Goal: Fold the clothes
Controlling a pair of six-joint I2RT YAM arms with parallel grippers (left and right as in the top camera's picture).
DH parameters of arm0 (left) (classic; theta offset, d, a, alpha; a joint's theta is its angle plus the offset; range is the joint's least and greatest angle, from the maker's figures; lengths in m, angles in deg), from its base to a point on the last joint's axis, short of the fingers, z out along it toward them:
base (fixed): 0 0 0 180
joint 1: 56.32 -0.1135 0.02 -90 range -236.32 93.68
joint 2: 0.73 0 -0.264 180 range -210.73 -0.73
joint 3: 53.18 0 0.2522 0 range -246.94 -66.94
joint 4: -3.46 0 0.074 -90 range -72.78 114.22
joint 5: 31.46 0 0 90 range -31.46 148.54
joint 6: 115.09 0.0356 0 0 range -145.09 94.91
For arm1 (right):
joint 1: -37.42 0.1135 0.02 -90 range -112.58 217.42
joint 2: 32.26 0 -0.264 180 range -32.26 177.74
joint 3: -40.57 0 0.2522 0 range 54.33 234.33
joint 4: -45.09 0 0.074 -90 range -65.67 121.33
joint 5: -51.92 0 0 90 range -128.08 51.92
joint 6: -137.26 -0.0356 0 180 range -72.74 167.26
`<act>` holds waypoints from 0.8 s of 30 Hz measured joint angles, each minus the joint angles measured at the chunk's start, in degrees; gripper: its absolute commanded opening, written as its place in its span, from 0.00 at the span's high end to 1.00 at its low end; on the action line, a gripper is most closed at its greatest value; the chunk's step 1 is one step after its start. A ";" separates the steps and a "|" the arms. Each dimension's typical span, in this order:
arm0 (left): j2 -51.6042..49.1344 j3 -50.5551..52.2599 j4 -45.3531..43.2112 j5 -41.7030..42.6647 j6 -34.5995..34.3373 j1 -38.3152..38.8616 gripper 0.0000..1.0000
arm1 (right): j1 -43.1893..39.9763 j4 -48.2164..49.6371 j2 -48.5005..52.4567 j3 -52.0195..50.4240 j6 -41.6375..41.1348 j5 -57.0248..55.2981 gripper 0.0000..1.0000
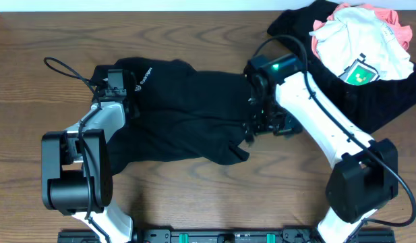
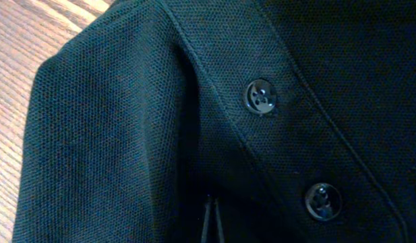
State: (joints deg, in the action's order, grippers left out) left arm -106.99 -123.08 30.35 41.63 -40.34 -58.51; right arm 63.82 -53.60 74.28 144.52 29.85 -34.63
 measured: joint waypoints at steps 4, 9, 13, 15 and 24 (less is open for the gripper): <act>0.02 0.00 -0.02 0.00 0.00 0.00 0.94 | -1.68 8.72 0.00 -0.07 -2.36 -3.58 0.70; 0.02 0.02 -0.02 0.00 0.00 0.00 0.94 | -2.56 19.50 0.13 -0.92 -3.23 -4.98 0.99; 0.02 0.02 -0.04 0.00 0.00 0.00 0.94 | -2.54 24.39 2.10 -0.92 -2.45 -4.42 0.99; 0.02 0.02 -0.02 0.00 0.00 0.00 0.94 | -2.56 26.18 4.31 -0.92 -2.21 -4.26 0.99; 0.02 0.02 0.02 0.00 0.00 0.00 0.94 | -2.56 40.92 15.76 -1.22 0.22 -5.84 0.99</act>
State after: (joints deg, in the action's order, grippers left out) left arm -106.97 -123.06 30.37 41.63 -40.34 -58.51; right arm 61.26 -12.68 90.04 143.30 30.07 -40.47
